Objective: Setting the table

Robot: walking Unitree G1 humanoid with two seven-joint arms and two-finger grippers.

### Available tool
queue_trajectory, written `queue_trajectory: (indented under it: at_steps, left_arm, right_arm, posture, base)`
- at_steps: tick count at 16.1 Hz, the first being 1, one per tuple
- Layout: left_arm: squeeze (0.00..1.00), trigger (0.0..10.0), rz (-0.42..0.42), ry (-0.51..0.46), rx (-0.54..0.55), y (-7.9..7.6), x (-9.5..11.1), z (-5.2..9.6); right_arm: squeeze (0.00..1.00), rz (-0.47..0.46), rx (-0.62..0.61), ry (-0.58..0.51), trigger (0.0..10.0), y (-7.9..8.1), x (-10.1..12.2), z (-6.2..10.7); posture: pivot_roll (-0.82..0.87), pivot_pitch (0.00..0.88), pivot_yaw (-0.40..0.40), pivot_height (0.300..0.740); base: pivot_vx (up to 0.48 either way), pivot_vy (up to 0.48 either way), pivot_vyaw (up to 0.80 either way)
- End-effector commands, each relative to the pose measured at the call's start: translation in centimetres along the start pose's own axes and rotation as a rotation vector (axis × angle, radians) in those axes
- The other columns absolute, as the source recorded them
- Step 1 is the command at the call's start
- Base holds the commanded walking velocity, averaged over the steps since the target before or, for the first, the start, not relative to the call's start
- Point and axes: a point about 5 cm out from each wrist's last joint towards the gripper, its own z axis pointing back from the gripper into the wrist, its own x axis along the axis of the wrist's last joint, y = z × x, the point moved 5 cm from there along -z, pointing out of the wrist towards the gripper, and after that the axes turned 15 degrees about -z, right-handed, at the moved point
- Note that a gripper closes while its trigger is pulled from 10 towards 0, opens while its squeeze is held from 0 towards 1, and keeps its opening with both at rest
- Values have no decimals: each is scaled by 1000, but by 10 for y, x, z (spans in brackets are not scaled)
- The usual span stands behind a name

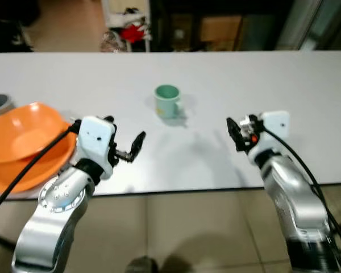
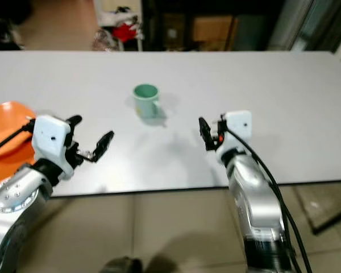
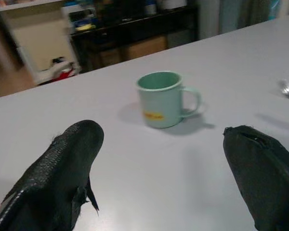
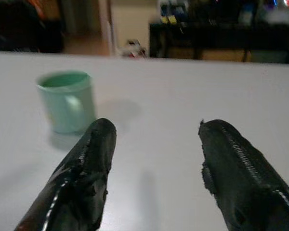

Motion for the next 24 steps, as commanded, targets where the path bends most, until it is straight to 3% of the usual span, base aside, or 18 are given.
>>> queue_trajectory:
  at_steps: [1,4,6,7,10,13,15,17,21,24]
  left_arm:
    - [8,10000,16,32,26,-1,-5,-1]
    - [8,10000,7,55,77,1,-11,-4]
    - [16,10000,4,74,175,13,-18,-1]
    - [43,10000,27,76,248,22,-21,1]
    - [94,10000,62,50,295,23,-19,3]
    - [180,10000,12,47,366,35,-21,7]
    - [129,10000,15,67,305,33,-25,8]
    - [8,10000,36,69,201,23,-26,6]
    - [0,10000,56,61,181,16,-24,0]
    - [4,10000,137,66,156,14,-25,1]
  right_arm:
    - [1000,14,-3,-10,10000,6,-1,15]
    - [1000,45,-7,29,10000,6,-10,33]
    - [1000,107,-24,-14,10000,1,2,37]
    - [1000,100,-36,-22,10000,-1,5,38]
    - [1000,59,-57,18,10000,-2,-2,41]
    - [1000,23,-40,68,10000,3,-11,42]
    - [1000,23,-30,68,10000,6,-11,41]
    - [1000,24,-17,69,10000,9,-9,40]
    - [1000,51,-7,83,10000,10,-9,39]
    - [1000,63,27,83,10000,13,-4,35]
  posture:
    - [85,0,35,740]
    - [73,0,34,740]
    - [65,0,32,740]
    - [63,0,33,740]
    - [76,0,29,740]
    - [83,0,16,740]
    - [81,0,8,740]
    - [78,0,9,740]
    - [74,0,4,740]
    - [71,0,-6,740]
  base:
    - [0,0,800]
    - [0,0,800]
    - [0,0,800]
    - [0,0,800]
    - [0,0,800]
    - [0,0,800]
    - [0,0,800]
    - [0,0,800]
    - [0,0,800]
    - [0,0,800]
